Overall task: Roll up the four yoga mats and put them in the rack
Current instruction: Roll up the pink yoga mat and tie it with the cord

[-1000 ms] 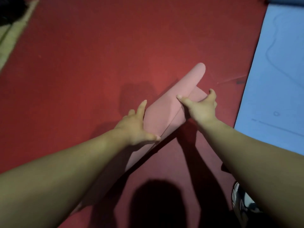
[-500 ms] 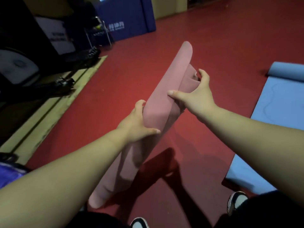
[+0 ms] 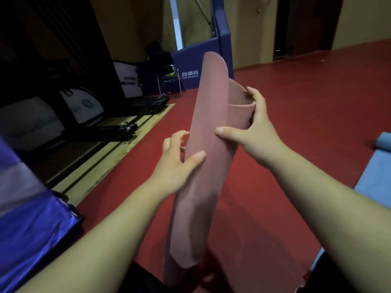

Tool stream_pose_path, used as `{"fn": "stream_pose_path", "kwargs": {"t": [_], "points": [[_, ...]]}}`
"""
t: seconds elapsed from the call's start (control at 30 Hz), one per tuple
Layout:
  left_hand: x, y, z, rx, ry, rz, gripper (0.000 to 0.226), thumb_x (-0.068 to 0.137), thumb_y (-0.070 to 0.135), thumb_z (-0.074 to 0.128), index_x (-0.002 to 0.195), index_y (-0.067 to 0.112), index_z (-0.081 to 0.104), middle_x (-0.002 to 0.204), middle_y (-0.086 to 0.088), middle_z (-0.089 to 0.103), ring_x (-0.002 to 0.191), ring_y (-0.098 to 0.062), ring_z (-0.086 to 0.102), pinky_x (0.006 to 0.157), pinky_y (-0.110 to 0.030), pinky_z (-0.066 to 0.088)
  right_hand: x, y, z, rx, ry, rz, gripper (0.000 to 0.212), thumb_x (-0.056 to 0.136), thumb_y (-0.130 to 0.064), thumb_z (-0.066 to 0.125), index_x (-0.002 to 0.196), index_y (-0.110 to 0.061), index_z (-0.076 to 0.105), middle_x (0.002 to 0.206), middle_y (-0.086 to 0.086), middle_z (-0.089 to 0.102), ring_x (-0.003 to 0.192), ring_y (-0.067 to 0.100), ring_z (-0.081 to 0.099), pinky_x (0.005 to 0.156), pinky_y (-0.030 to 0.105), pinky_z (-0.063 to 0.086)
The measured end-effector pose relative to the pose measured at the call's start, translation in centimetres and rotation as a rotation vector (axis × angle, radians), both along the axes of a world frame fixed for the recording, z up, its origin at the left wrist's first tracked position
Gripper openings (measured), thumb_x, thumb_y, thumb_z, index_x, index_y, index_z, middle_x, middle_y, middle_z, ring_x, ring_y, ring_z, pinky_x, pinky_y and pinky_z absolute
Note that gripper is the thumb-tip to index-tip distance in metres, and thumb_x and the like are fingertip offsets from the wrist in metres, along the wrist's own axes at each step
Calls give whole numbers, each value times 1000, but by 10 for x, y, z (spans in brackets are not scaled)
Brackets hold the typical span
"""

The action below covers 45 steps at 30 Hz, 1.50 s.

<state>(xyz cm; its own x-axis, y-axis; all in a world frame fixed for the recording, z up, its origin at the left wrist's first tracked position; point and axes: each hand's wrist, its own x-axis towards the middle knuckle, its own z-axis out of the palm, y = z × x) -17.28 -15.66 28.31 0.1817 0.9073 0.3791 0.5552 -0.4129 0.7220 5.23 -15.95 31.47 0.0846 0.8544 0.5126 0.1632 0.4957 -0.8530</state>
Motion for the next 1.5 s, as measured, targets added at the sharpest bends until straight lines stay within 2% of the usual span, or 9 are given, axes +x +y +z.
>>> {"fn": "stream_pose_path", "kwargs": {"t": [0.17, 0.27, 0.4, 0.53, 0.7, 0.77, 0.97, 1.1, 1.5], "points": [[-12, 5, 51, 147, -183, 172, 53, 83, 70, 47, 82, 17, 52, 90, -6, 59, 87, -20, 59, 84, -50, 50, -25, -7, 12, 36, -49, 146, 111, 63, -29, 97, 143, -52, 25, 143, -29, 40, 129, -4, 50, 109, 33, 47], [-24, -1, 73, 141, -228, 158, 49, 77, 61, 58, 109, 24, 53, 99, 2, 59, 89, -12, 58, 79, -34, 45, -37, -9, 20, 36, -79, 195, 111, 57, -37, 98, 138, -64, 26, 145, -29, 40, 132, 0, 50, 109, 39, 47], [-48, -2, 109, 67, -303, -11, 107, 71, 28, 69, 155, 50, 6, 150, -1, 35, 126, -15, 54, 98, -37, 50, -55, -11, 31, 13, -87, 243, 113, 53, -40, 96, 138, -64, 27, 145, -30, 40, 131, 1, 51, 109, 41, 47], [-64, -15, 142, -81, -324, -220, 111, 66, 0, 50, 153, 58, 12, 156, 1, 33, 102, -20, 63, 64, -34, 44, -82, -11, 40, 14, -117, 317, 114, 53, -37, 95, 138, -66, 25, 142, -36, 39, 131, -1, 50, 110, 40, 47], [-79, -32, 170, -199, -599, -164, 25, 91, 38, 49, 106, 29, 67, 98, -4, 66, 95, -30, 57, 85, -48, 47, -109, -10, 50, -8, -149, 397, 112, 56, -30, 93, 136, -69, 24, 138, -38, 41, 126, -5, 52, 108, 37, 48], [-82, -40, 178, -175, -613, 21, 59, 99, 67, 39, 78, 25, 74, 82, -4, 73, 80, -24, 71, 84, -46, 56, -122, -11, 52, -1, -154, 432, 109, 58, -32, 91, 135, -69, 25, 137, -38, 42, 127, -4, 52, 107, 36, 48], [-93, -32, 157, 53, -419, 209, 39, 90, 73, 35, 116, 55, 59, 122, 16, 62, 118, -14, 61, 106, -51, 47, -179, -22, 66, -25, 177, 287, 50, 83, -62, 58, 130, -49, 47, 119, -25, 62, 103, -6, 64, 101, 36, 50], [-92, -36, 141, 124, -461, 246, 40, 95, 70, 26, 111, 50, 56, 110, 11, 66, 108, -15, 64, 101, -51, 49, -200, -20, 62, -12, 219, 94, 28, 95, -58, 49, 119, -46, 53, 106, -19, 64, 83, -4, 65, 90, 40, 52], [-95, -44, 33, 237, -464, 339, 35, 95, 62, 33, 121, 45, 49, 126, 12, 58, 121, -12, 54, 105, -43, 43, -197, -9, 5, -177, 133, 79, 17, 107, -43, 38, 105, -44, 54, 86, -26, 65, 76, -7, 58, 73, 25, 40]]}}
